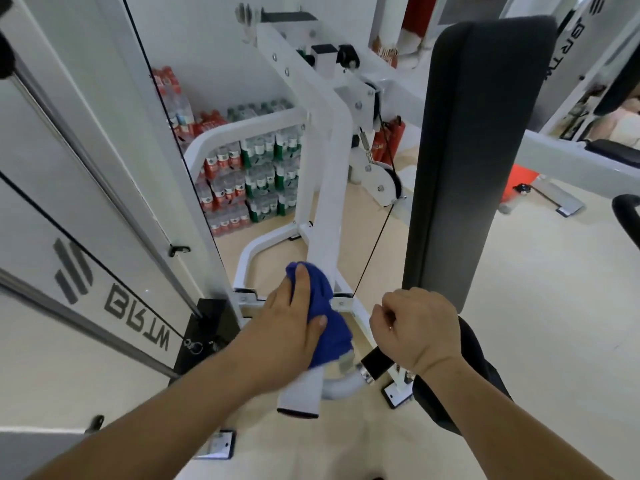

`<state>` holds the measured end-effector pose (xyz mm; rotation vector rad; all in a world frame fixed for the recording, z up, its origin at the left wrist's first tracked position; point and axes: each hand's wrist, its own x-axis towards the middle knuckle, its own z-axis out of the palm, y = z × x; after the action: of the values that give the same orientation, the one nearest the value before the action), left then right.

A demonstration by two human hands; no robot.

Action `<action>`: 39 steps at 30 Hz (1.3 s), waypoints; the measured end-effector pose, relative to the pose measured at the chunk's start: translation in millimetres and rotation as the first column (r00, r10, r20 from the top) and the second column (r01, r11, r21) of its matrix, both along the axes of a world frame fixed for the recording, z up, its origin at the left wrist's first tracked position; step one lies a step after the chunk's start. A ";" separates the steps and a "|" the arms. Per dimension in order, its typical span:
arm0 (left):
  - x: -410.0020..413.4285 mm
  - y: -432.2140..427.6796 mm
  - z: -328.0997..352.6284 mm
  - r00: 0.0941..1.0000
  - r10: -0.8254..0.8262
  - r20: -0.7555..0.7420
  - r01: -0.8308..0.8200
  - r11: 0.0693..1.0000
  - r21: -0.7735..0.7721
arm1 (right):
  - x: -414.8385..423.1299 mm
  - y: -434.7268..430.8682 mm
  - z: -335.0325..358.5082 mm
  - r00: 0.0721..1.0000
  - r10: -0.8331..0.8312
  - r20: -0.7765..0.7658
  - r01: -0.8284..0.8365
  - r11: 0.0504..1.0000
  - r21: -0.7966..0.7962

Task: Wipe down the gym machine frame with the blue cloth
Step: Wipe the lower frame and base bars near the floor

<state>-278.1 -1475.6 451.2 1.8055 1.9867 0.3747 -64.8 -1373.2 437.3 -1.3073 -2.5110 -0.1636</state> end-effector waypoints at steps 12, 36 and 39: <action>0.6 -34.0 -10.6 0.928 0.098 0.360 -0.069 0.993 -0.092 | -0.7 -0.6 0.5 1.000 -0.020 0.011 0.020 1.000 -0.011; 19.0 4.7 11.8 0.982 -0.102 -0.159 0.088 0.992 -0.094 | -4.6 1.6 16.6 0.996 -0.011 0.088 0.032 0.968 -0.250; 7.6 30.1 15.4 0.988 -0.119 -0.101 0.110 0.990 -0.089 | -8.6 3.7 18.6 0.988 -0.053 0.144 0.091 0.957 -0.277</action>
<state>-270.5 -1445.5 466.6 1.9122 1.9265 0.1613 -73.5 -1369.5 455.8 -1.5453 -2.6779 0.0996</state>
